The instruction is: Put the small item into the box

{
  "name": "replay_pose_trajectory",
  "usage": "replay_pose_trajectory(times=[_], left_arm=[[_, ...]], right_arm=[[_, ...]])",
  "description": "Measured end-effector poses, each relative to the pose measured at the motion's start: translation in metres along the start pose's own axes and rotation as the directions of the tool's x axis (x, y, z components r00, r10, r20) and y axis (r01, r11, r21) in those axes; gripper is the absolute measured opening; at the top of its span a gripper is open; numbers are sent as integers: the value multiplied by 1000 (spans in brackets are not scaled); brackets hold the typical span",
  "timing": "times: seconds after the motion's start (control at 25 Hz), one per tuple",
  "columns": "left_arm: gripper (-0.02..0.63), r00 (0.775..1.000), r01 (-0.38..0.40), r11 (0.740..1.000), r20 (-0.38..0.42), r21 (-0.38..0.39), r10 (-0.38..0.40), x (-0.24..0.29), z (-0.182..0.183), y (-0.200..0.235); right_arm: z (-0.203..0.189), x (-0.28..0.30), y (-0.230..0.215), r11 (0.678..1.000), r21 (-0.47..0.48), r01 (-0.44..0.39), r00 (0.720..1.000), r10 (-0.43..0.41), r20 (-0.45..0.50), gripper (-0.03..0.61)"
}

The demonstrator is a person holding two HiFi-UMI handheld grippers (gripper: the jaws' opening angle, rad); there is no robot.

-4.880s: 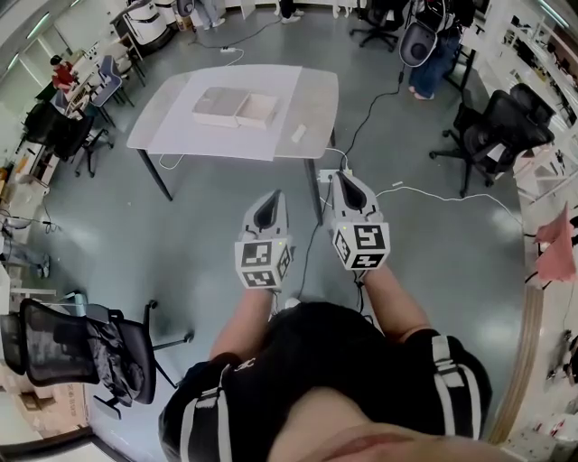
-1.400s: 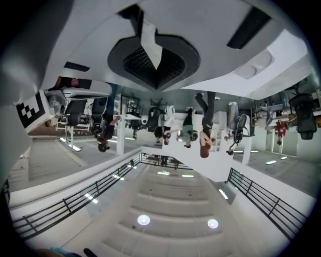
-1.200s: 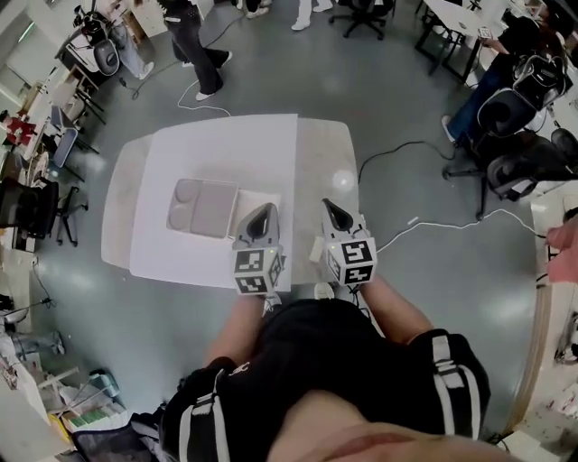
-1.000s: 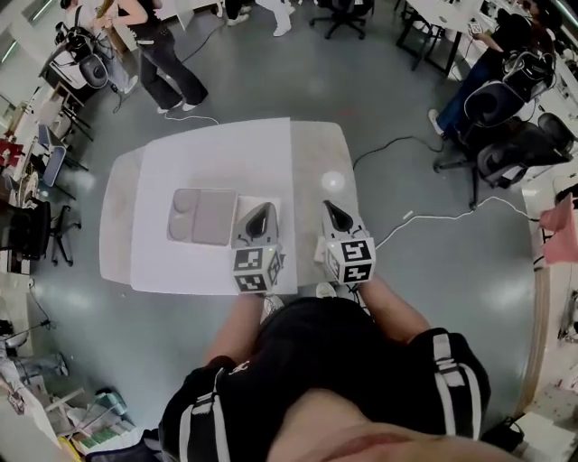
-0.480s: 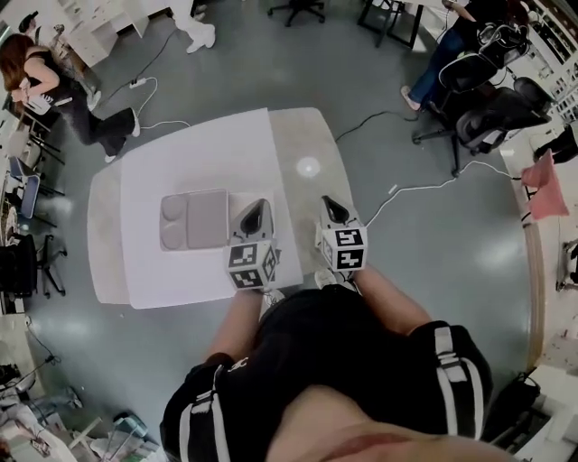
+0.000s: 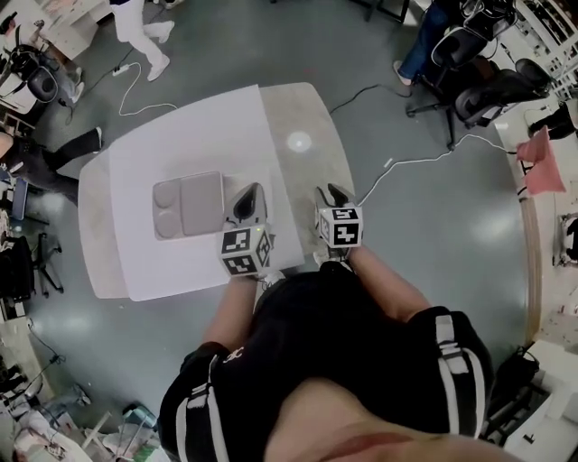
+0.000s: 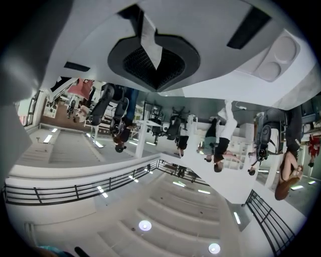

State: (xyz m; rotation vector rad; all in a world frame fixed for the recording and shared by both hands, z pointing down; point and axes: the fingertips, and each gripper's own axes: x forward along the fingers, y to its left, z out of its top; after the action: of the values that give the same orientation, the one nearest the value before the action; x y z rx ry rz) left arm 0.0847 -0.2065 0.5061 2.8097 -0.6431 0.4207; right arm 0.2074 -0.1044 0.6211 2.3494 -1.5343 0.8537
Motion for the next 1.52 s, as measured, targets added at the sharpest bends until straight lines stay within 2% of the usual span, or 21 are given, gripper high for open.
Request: replay_pose_trajectory(times=[0.32, 0.68, 1.08, 1.16, 1.24, 1.28, 1.36, 1.52], left_arm=[[5, 1000, -15, 1000, -19, -11, 15, -10, -5, 11], [5, 998, -48, 999, -45, -20, 47, -10, -17, 13], [5, 996, -81, 997, -49, -19, 80, -16, -20, 17], [5, 995, -86, 996, -46, -19, 85, -16, -19, 19], [5, 995, -89, 996, -45, -20, 88, -18, -19, 18], [5, 995, -90, 996, -45, -20, 89, -19, -18, 18], [5, 995, -93, 995, -43, -23, 92, -21, -18, 19], [5, 994, -99, 995, -38, -26, 98, -22, -19, 21]], right_arm=[[-53, 20, -7, 998, 33, 58, 990, -53, -134, 181], [-117, 45, -27, 995, 45, 94, 949, -75, -305, 193], [-142, 63, -20, 998, 26, 57, 921, -43, -388, 193], [-153, 63, -11, 998, 40, 38, 896, -16, -445, 192], [-166, 60, 10, 993, 113, -14, 862, 69, -502, 192], [-169, 58, 15, 991, 131, -28, 853, 92, -513, 169], [-165, 58, 14, 991, 130, -34, 857, 96, -507, 146], [-152, 62, 8, 995, 93, -45, 893, 82, -443, 146]])
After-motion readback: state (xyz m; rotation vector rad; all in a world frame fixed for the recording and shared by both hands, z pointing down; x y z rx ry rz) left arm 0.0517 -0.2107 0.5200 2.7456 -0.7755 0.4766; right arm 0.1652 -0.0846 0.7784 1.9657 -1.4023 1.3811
